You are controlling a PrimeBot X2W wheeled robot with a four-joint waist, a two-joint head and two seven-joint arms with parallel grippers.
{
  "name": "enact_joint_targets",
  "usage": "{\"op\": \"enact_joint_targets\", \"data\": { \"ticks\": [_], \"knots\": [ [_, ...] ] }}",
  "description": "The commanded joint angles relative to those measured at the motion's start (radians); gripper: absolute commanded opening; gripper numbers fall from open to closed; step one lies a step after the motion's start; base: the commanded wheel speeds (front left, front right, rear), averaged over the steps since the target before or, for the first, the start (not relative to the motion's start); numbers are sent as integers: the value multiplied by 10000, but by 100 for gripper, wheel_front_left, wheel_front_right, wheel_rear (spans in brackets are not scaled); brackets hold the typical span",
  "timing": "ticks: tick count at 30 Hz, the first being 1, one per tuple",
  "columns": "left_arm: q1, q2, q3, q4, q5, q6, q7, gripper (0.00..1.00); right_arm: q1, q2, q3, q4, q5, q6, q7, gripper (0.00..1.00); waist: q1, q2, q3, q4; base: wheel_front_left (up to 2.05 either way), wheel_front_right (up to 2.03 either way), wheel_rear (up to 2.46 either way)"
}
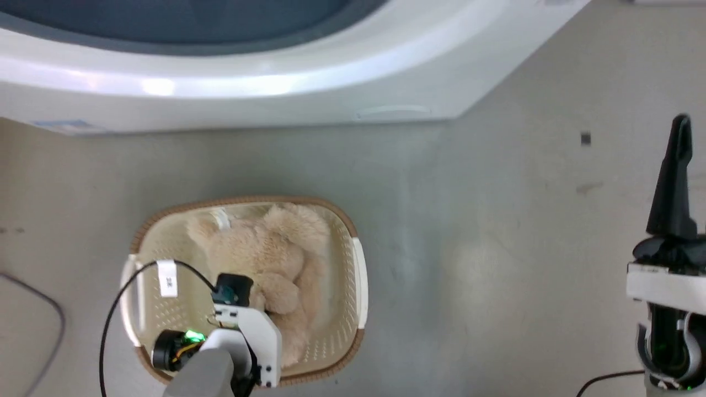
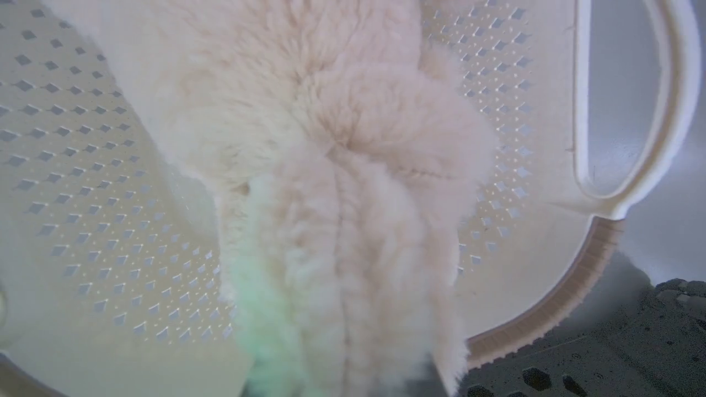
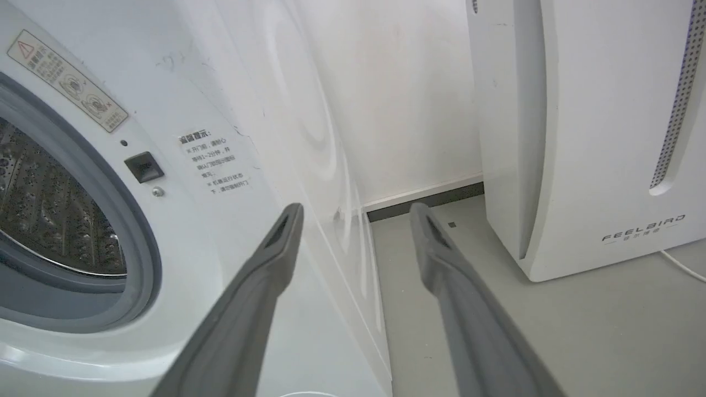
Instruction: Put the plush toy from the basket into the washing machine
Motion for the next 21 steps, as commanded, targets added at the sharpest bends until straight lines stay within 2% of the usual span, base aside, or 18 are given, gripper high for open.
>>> {"op": "enact_joint_targets", "data": {
  "ticks": [1,14,17,21],
  "knots": [
    [226,-42,-81,4,-19,-91,-210,0,248,-4,-43,125,30,-7,-44,100,1,0,-880,316,0,0,0],
    [1272,-215,-848,-179,130,-336,-1412,0,1527,-4,-155,744,149,-7,-44,100,1,0,-3251,755,0,0,0],
    [1515,-227,-801,-513,-29,-352,-1522,0,1831,-4,-184,853,184,-7,-44,100,1,0,-3726,827,0,0,0],
    [1838,-233,-750,-1295,-72,-159,-1567,0,2221,-4,-230,995,223,-7,-44,100,1,0,-4283,930,0,0,0]
  ]
}}
